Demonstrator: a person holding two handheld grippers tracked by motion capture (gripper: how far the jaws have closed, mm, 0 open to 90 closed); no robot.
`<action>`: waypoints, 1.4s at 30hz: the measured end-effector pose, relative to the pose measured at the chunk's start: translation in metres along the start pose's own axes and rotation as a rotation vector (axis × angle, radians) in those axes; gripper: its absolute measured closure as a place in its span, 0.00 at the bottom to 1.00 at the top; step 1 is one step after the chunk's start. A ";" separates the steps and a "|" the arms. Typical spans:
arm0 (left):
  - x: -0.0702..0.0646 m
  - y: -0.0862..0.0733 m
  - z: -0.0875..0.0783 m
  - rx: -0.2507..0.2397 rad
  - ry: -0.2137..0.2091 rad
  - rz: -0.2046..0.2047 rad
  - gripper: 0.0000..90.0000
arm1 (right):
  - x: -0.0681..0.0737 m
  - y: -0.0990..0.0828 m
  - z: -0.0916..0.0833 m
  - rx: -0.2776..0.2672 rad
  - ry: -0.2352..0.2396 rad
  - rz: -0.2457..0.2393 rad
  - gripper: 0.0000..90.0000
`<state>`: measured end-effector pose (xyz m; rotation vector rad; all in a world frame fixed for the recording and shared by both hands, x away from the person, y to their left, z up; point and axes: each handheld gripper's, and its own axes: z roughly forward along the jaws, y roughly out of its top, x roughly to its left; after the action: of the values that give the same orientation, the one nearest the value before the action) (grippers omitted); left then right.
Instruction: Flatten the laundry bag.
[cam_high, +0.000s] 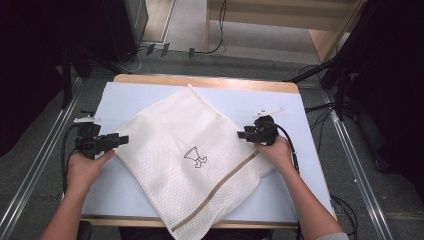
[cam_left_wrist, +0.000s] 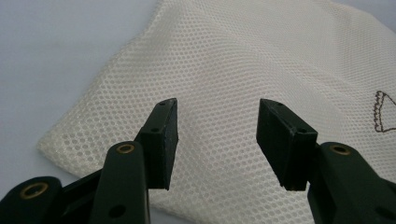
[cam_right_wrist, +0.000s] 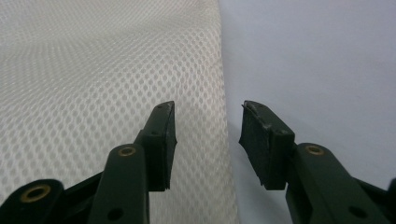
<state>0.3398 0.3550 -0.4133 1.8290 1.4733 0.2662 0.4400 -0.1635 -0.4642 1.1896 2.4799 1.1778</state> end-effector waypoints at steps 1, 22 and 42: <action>0.000 -0.001 -0.001 -0.001 0.005 -0.001 0.55 | 0.001 0.002 0.002 -0.021 0.002 -0.010 0.63; 0.005 -0.002 0.005 0.007 0.014 -0.002 0.55 | -0.009 0.007 0.011 0.031 -0.051 0.040 0.97; -0.030 0.010 0.069 0.097 -0.039 0.047 0.53 | -0.044 -0.030 -0.027 -0.015 -0.174 0.134 0.95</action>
<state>0.3783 0.2986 -0.4457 1.9376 1.4396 0.1832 0.4401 -0.2225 -0.4751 1.4084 2.2920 1.0712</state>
